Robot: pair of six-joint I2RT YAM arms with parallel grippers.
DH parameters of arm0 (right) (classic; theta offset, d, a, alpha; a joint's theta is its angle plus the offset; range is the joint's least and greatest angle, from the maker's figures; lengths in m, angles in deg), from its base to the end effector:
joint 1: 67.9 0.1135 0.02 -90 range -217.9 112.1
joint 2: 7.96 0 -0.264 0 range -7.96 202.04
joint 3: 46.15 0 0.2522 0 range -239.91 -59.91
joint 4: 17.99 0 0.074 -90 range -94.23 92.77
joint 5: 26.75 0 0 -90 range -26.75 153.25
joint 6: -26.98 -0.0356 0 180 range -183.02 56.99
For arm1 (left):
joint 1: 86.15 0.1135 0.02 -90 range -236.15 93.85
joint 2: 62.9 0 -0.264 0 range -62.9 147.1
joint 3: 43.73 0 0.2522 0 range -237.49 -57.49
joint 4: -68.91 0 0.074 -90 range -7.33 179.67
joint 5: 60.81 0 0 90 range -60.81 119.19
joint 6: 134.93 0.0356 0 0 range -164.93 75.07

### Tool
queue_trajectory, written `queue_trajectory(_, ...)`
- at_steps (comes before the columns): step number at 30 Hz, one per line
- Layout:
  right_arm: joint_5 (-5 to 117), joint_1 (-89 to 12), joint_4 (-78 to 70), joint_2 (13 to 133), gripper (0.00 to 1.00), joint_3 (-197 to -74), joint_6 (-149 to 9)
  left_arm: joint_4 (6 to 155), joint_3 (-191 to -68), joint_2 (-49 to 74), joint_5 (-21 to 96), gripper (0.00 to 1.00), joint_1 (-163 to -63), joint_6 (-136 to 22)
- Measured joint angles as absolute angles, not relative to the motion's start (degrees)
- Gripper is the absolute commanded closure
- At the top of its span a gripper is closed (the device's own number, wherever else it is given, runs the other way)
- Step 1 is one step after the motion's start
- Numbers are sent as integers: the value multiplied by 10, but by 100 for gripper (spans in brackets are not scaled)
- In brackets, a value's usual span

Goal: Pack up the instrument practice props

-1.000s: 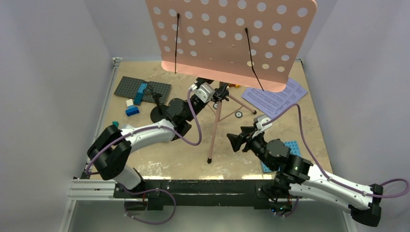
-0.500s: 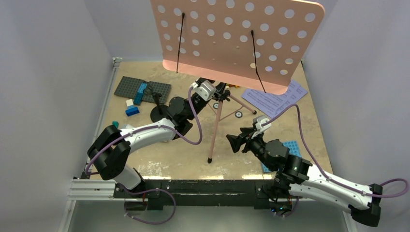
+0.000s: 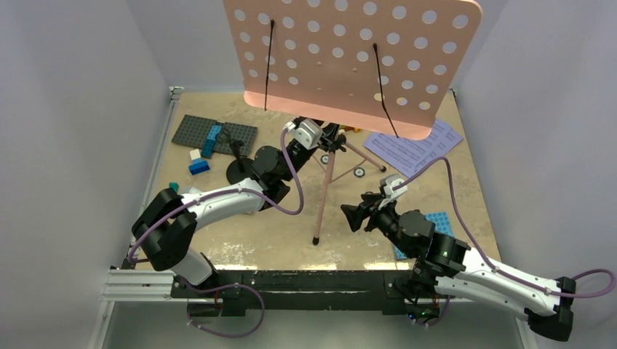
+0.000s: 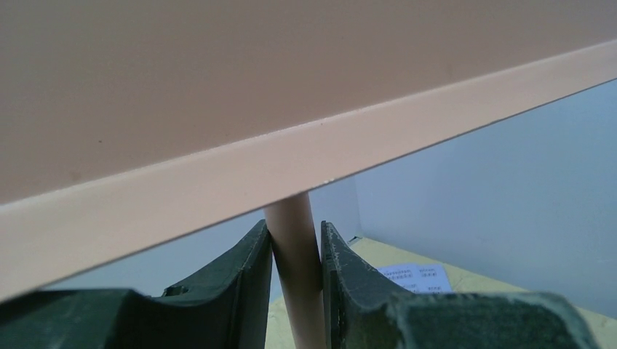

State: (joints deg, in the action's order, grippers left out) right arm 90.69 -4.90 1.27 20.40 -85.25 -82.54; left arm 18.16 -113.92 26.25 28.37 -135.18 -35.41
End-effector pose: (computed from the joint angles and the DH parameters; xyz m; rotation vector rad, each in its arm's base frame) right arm 0.0781 0.1172 0.2703 -0.2993 1.7214 0.6574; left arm 0.2284 -0.2622 0.3533 0.4942 0.9088 -0.6211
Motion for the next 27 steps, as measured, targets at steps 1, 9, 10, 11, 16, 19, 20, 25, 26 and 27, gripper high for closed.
queue_trajectory(1,907,-49,15,204,26,-853,-826,180,-1136,262,281,100,-1352,-357)
queue_trajectory(9,908,-49,12,194,13,-853,-829,177,-1102,233,254,100,-1351,-391)
queue_trajectory(10,909,-49,3,193,11,-853,-829,182,-1098,226,251,100,-1351,-396)
queue_trajectory(11,912,-49,-7,193,11,-853,-827,189,-1094,218,248,100,-1351,-400)
queue_trajectory(16,937,-61,-68,219,10,-855,-802,256,-1089,177,238,100,-1348,-427)
queue_trajectory(19,939,-84,-85,255,10,-868,-789,313,-1089,146,241,100,-1348,-447)
queue_trajectory(20,938,-91,-90,265,10,-872,-785,333,-1088,134,243,100,-1348,-453)
queue_trajectory(25,928,-111,-114,286,9,-876,-768,403,-1066,68,260,100,-1350,-478)
queue_trajectory(26,921,-115,-120,287,9,-876,-765,411,-1059,55,262,100,-1350,-484)
queue_trajectory(27,916,-118,-126,288,9,-877,-762,416,-1052,43,265,100,-1350,-488)
